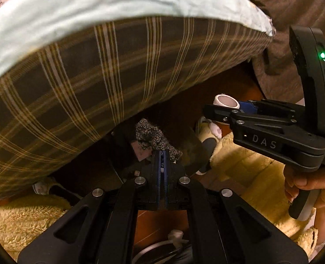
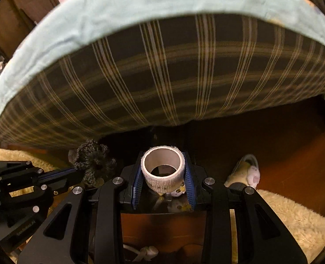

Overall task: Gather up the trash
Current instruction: 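Lower tape roll and scrunchie into the floor bin and open both tools, then raise both empty tools back over the bed, then grasp the clear plastic box with the left tool while the right tool grasps the white spool, then lower the plastic box and white spool into the floor bin and open both tools, then raise both empty tools back over the bed, then grasp the green bottle with the left tool while the right tool grasps the black MARRY&ARD box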

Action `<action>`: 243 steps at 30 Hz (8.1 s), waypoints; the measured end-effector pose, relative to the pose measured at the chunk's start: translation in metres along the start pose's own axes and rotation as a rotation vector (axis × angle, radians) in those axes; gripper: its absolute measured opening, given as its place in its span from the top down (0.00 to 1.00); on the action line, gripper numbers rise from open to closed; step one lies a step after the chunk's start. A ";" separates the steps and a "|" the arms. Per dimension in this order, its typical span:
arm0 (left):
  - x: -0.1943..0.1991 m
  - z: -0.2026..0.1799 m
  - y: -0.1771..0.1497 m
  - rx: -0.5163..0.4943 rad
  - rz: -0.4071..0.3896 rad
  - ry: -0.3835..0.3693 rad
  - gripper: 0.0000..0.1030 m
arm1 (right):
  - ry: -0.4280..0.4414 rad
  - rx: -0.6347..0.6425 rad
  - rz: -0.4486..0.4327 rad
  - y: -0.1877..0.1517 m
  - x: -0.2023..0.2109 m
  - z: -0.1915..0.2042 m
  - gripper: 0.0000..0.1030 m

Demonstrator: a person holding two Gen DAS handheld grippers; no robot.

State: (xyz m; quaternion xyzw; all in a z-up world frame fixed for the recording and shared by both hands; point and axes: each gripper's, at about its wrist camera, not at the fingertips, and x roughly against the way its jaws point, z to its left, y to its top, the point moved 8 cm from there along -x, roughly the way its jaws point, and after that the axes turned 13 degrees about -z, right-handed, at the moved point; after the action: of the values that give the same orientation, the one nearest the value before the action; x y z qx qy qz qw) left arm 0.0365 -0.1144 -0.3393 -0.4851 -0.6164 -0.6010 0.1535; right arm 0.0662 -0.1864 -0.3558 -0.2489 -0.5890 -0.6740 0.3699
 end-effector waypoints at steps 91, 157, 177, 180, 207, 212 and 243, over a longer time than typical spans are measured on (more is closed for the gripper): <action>-0.012 0.242 0.337 0.024 -0.277 0.303 0.62 | 0.015 0.024 -0.340 0.336 -0.063 0.044 0.36; -0.014 0.011 -0.017 0.000 -0.009 0.074 0.62 | -0.003 -0.005 -0.026 -0.011 0.005 0.002 0.36; 0.008 0.029 0.008 -0.003 -0.043 0.134 0.18 | -0.035 -0.041 -0.086 0.038 0.023 -0.014 0.13; 0.034 0.030 0.021 -0.022 -0.096 0.145 0.08 | -0.056 -0.026 -0.123 0.052 0.043 -0.020 0.06; 0.082 0.110 0.217 0.004 -0.336 0.242 0.08 | -0.037 -0.004 -0.380 0.251 0.045 -0.002 0.03; 0.055 0.129 0.255 -0.012 -0.334 0.250 0.08 | -0.065 -0.018 -0.368 0.285 0.013 -0.005 0.03; -0.065 0.137 0.361 -0.097 -0.257 0.110 0.53 | -0.168 -0.073 -0.248 0.390 -0.117 -0.019 0.24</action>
State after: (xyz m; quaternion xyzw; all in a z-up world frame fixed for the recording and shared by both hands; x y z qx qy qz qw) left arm 0.4044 -0.0891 -0.2077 -0.3752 -0.6344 -0.6705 0.0854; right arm 0.4478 -0.1931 -0.2117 -0.2431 -0.6194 -0.7122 0.2238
